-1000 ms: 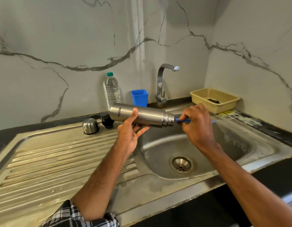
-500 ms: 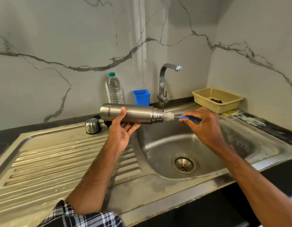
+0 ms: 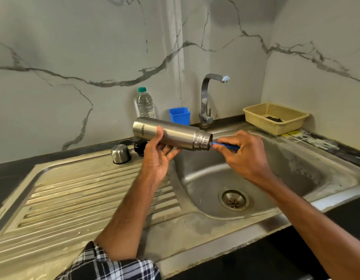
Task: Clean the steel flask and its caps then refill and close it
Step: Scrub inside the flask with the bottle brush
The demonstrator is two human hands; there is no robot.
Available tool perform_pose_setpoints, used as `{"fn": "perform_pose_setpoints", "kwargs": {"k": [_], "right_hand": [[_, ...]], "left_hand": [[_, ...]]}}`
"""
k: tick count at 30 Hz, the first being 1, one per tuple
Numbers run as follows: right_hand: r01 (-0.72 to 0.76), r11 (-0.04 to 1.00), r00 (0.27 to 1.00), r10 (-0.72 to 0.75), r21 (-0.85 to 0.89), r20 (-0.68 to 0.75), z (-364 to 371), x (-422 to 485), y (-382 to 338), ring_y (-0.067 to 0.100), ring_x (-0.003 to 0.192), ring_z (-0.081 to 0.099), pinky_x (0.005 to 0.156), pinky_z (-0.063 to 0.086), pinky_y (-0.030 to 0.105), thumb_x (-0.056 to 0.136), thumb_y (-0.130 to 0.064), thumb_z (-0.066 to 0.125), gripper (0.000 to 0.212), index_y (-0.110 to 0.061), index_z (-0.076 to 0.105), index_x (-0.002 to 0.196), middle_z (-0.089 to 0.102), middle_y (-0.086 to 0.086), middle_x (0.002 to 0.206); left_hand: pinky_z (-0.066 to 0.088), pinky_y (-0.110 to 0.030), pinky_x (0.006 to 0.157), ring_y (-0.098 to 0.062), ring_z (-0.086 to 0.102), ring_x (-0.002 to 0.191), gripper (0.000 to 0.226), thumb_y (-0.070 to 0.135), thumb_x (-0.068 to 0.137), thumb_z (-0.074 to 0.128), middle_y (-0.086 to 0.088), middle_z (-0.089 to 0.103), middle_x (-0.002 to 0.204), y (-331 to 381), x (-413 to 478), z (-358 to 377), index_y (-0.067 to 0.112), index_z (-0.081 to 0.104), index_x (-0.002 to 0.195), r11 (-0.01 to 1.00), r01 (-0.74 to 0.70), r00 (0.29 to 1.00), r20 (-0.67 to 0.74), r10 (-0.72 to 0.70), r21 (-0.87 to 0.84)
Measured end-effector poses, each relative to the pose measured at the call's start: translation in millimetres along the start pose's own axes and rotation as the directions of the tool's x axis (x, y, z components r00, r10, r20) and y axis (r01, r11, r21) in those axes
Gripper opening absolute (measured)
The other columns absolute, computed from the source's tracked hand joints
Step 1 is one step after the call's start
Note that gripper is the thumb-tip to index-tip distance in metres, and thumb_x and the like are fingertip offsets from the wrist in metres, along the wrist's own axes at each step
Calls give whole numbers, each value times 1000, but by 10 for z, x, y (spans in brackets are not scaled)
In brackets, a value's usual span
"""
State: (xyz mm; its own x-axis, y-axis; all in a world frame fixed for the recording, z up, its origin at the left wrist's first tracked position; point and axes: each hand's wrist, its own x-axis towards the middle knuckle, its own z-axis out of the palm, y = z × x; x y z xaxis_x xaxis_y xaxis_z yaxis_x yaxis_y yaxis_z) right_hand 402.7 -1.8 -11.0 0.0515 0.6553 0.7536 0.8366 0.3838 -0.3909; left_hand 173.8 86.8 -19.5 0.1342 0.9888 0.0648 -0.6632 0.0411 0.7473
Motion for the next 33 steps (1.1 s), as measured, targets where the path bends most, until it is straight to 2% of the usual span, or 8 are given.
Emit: {"fn": "perform_pose_setpoints", "kwargs": {"k": [2,5,11,16,19,23,27,33], "right_hand": [[-60,997,998,60,48,-18,-136,-2,104,2,60,62,54,50,24,84,-36,78,14,-29,80,96,71,-14,71],[-115,993,993,114,31,42,-159,-17,100,1,55,63,51,52,27,86,-43,74,15,-31,80,92,70,-17,66],[-174,985,983,174,-6,52,-195,-19,109,2,48,56,47,35,15,87,-43,71,20,-30,79,99,72,-17,70],[-201,979,974,203,-25,102,-76,12,1,3,50,55,49,35,17,87,-43,71,18,-30,79,96,72,-16,70],[-260,965,958,255,25,133,-191,-7,114,9,47,49,49,34,22,88,-48,68,20,-32,80,87,67,-15,57],[-364,917,903,304,165,304,-148,47,170,10,42,32,49,29,27,95,-43,61,30,-23,78,79,43,-8,42],[-472,848,813,312,242,492,-43,58,110,6,43,39,49,35,21,98,-38,57,35,-14,77,82,49,-6,47],[-235,967,875,168,94,454,-75,8,167,0,47,51,52,34,12,97,-30,62,21,-21,75,84,67,-8,58]], "left_hand": [[62,-46,83,-29,72,107,94,39,57,93,-18,69,127,57,31,-51,9,52,136,1000,-22,1000,-12,22,-21],[62,-46,82,-28,73,106,116,45,32,103,-13,75,114,47,38,-104,11,55,131,1000,-17,1000,8,17,2],[61,-49,86,-31,69,115,116,46,31,103,-15,73,120,40,48,-74,12,55,130,999,-29,998,49,28,32],[62,-45,81,-28,71,111,111,50,29,102,-10,77,111,-30,10,14,12,59,124,997,-7,998,68,1,76],[62,-46,82,-29,70,112,112,49,30,102,-12,76,113,8,37,-39,11,58,126,996,-30,998,64,24,86],[62,-45,81,-29,70,114,114,48,32,102,-13,74,118,3,20,-37,11,57,130,997,-22,998,67,18,72],[62,-44,78,-28,71,110,110,51,33,101,-14,74,116,-47,10,17,9,60,126,989,-19,997,79,7,149],[62,-46,78,-30,71,111,110,51,30,101,-16,73,119,-57,30,-48,9,61,124,988,-21,1000,25,18,151]]}}
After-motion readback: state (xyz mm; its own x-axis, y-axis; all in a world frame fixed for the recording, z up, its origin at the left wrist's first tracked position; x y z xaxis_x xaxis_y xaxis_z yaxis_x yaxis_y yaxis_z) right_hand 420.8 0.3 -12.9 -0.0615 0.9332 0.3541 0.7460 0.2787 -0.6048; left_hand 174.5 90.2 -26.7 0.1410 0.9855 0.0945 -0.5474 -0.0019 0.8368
